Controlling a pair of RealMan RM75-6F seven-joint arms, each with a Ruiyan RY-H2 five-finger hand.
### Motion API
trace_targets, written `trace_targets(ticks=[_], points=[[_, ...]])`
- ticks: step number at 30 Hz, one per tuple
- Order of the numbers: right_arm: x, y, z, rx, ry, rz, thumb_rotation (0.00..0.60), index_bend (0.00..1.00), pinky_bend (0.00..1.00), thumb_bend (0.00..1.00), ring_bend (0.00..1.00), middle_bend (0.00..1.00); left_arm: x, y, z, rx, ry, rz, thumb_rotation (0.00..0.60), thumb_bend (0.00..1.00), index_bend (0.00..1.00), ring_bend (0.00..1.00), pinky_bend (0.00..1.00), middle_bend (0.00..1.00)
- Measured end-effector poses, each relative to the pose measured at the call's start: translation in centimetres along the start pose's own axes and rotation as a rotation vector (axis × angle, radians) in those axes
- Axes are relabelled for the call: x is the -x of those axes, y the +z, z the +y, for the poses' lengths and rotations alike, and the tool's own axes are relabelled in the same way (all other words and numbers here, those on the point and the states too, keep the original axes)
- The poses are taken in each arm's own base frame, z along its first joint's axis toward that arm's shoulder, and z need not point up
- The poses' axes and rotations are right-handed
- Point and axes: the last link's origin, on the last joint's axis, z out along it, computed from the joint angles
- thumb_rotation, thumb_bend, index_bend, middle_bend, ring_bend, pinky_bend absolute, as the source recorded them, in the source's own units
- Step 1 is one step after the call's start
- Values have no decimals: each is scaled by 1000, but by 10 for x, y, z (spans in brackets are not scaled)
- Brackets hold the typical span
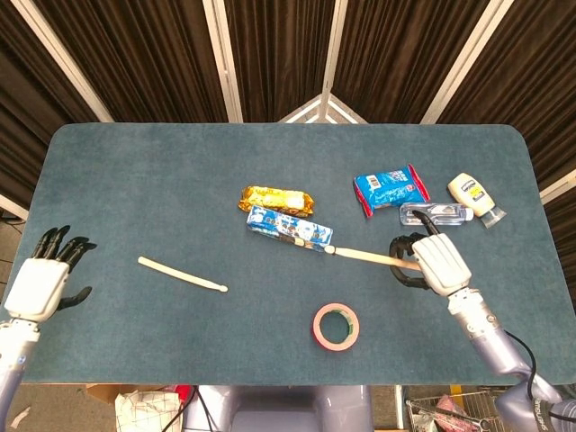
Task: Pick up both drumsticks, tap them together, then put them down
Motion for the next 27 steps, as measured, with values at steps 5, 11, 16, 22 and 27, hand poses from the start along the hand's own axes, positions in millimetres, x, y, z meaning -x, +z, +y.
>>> trace_targets(ticks=[5, 11, 16, 22, 27], points=[[-9, 3, -4, 1, -2, 14, 600, 771, 74, 410, 539, 661, 2, 21, 2, 35, 29, -29, 600, 307, 279, 0, 42, 230], [-17, 7, -7, 9, -5, 21, 600, 771, 74, 409, 539, 661, 10, 44, 9, 97, 46, -94, 600, 317, 359, 0, 42, 317], [-18, 9, -8, 22, -8, 26, 600, 771, 74, 410, 539, 661, 17, 61, 17, 156, 85, -117, 600, 359, 397, 0, 42, 344], [-16, 11, -5, 49, -12, 27, 600, 771, 74, 410, 539, 661, 25, 72, 23, 195, 112, -194, 600, 364, 392, 8, 41, 369], [-15, 10, -2, 66, -18, 26, 600, 771, 74, 410, 539, 661, 31, 79, 25, 198, 189, -235, 600, 392, 389, 33, 42, 403]])
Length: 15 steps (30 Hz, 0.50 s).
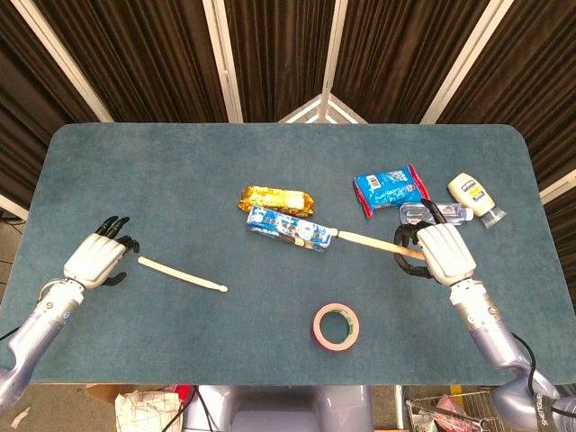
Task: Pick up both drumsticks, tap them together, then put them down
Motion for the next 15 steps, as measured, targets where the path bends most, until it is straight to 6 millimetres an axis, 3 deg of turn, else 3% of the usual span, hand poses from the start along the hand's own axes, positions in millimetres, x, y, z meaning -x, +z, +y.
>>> trace_targets(ticks=[11, 15], points=[[3, -2, 11, 27, -18, 0, 600, 771, 74, 409, 539, 661, 14, 14, 18, -61, 2, -69, 600, 407, 432, 59, 40, 430], [4, -2, 14, 33, -27, 7, 600, 771, 74, 410, 541, 661, 20, 27, 33, -53, 6, -76, 600, 426, 461, 70, 40, 435]])
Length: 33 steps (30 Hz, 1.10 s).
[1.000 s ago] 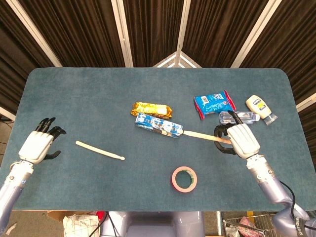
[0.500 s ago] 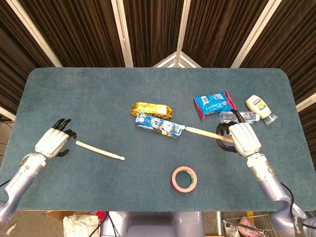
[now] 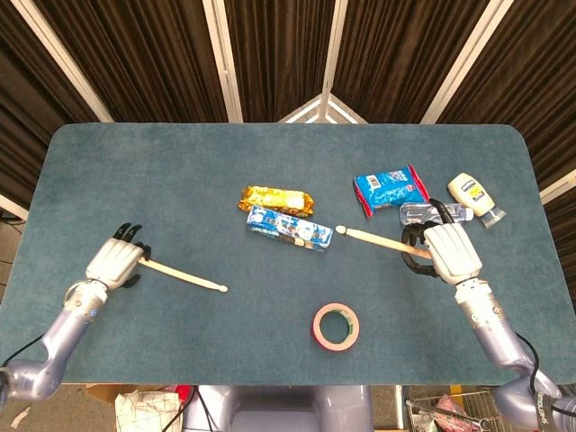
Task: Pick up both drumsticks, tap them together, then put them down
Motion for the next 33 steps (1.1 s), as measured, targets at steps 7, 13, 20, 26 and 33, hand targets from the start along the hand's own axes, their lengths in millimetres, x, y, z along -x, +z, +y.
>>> trace_targets(ticks=[7, 13, 20, 26, 33], points=[[2, 0, 4, 14, -12, 5, 600, 771, 74, 410, 543, 661, 0, 11, 20, 37, -1, 19, 600, 430, 486, 84, 40, 449], [3, -1, 7, 22, -14, 2, 600, 771, 74, 410, 543, 661, 1, 13, 26, 46, -2, 23, 600, 431, 502, 88, 40, 463], [3, -1, 8, 24, -15, 4, 600, 771, 74, 410, 543, 661, 4, 13, 26, 46, 21, 13, 600, 431, 508, 88, 40, 468], [4, -1, 8, 24, -15, 3, 600, 771, 74, 410, 543, 661, 6, 14, 26, 51, 66, 16, 600, 430, 512, 88, 37, 470], [3, -1, 8, 23, -22, 3, 600, 771, 74, 410, 543, 661, 11, 15, 31, 63, 112, 7, 600, 431, 518, 91, 37, 476]])
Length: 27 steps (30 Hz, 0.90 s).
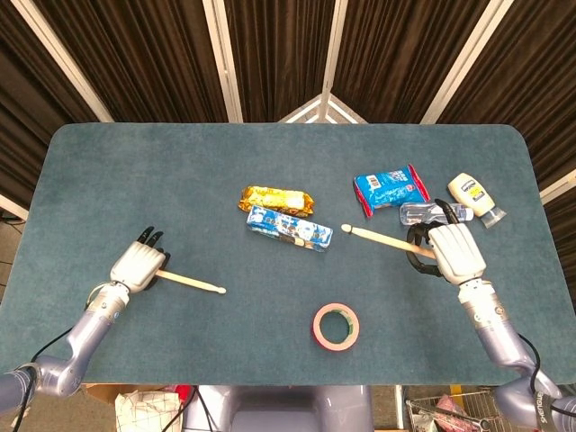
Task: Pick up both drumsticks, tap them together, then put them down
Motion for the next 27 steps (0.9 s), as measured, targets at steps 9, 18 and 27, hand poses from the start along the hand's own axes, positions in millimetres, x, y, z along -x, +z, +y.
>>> trace_targets(ticks=[9, 18, 27], points=[[0, 0, 1, 4, -1, -1, 600, 779, 74, 410, 544, 661, 0, -1, 3, 6, -3, -5, 600, 431, 531, 101, 37, 487], [0, 0, 2, 5, -8, 2, 600, 781, 74, 410, 544, 661, -2, -2, 2, -1, 12, 8, 600, 431, 523, 101, 37, 481], [1, 1, 2, 5, -12, 1, 600, 783, 74, 410, 544, 661, -3, -3, 5, 0, 29, 10, 600, 431, 529, 101, 37, 493]])
